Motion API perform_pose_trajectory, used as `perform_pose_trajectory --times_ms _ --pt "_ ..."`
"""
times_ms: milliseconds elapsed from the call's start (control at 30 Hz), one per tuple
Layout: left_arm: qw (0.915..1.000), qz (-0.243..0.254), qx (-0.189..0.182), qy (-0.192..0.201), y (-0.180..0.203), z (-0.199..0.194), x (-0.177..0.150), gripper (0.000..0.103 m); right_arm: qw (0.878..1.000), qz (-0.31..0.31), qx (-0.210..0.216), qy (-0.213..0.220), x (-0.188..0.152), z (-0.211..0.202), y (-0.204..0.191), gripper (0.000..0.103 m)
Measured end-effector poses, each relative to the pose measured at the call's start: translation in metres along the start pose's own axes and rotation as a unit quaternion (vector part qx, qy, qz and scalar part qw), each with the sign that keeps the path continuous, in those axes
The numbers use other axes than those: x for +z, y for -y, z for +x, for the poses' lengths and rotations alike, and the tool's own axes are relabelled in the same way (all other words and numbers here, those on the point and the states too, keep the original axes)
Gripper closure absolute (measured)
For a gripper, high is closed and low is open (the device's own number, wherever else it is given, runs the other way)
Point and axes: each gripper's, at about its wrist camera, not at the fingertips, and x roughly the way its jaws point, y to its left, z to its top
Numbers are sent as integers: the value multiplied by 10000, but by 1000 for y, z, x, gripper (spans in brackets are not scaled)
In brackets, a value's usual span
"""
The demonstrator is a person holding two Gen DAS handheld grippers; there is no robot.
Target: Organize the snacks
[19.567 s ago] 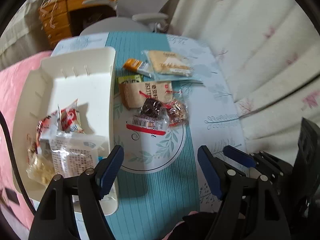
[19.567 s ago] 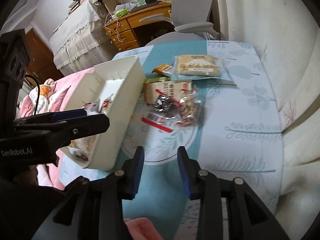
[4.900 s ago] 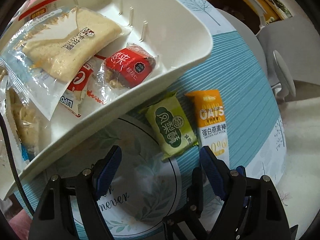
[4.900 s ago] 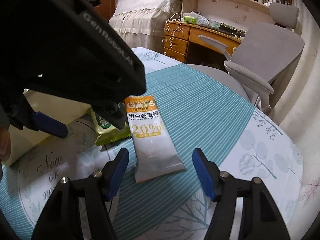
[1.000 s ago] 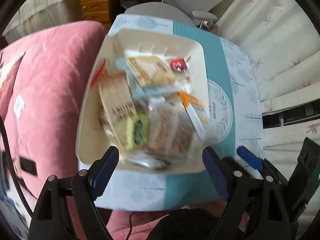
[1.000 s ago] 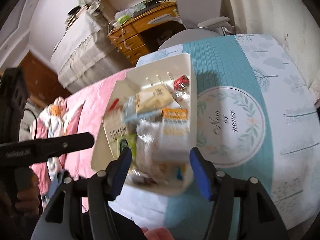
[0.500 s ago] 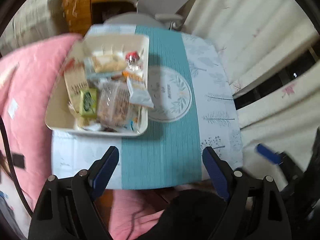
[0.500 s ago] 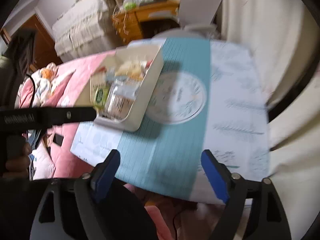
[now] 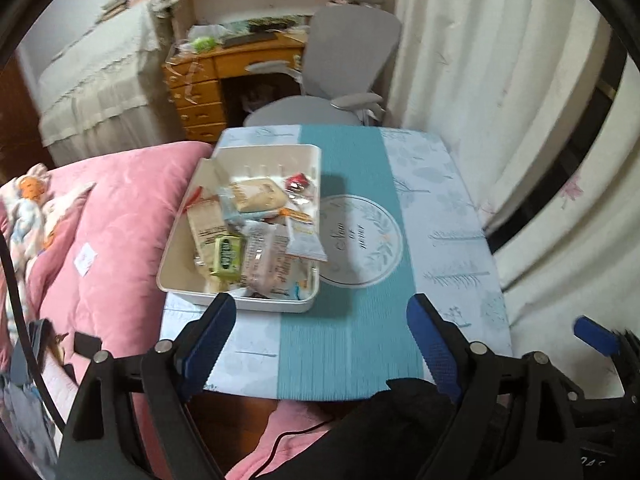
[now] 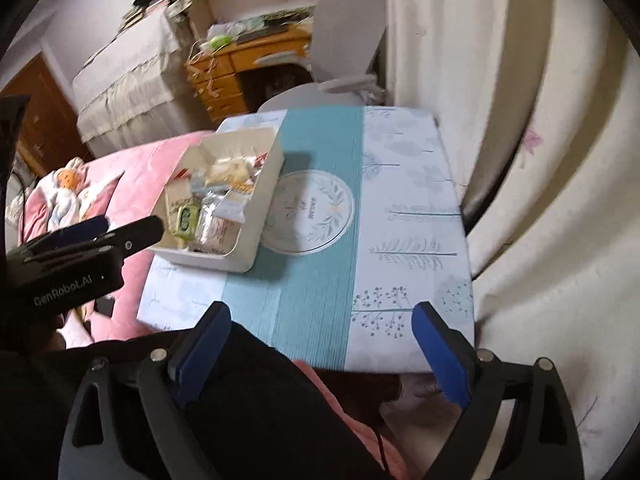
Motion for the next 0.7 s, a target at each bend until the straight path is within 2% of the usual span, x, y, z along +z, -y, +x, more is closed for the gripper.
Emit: perform_pose_trajectory --times_ms 33,167,333,700 --pt "10000 2 27 32 -1 -2 -4 8 10000 79 -20 42 -2 0 2 5" --pt "9998 57 161 40 0 -2 -10 1 9999 132 -14 56 -7 6 -2 1" --pt "9991 35 394 144 0 -5 -12 1 9997 129 -108 196 -7 2 -5 0" --pt "9990 76 428 54 0 -4 -18 1 9997 234 -118 27 -12 10 -4 0"
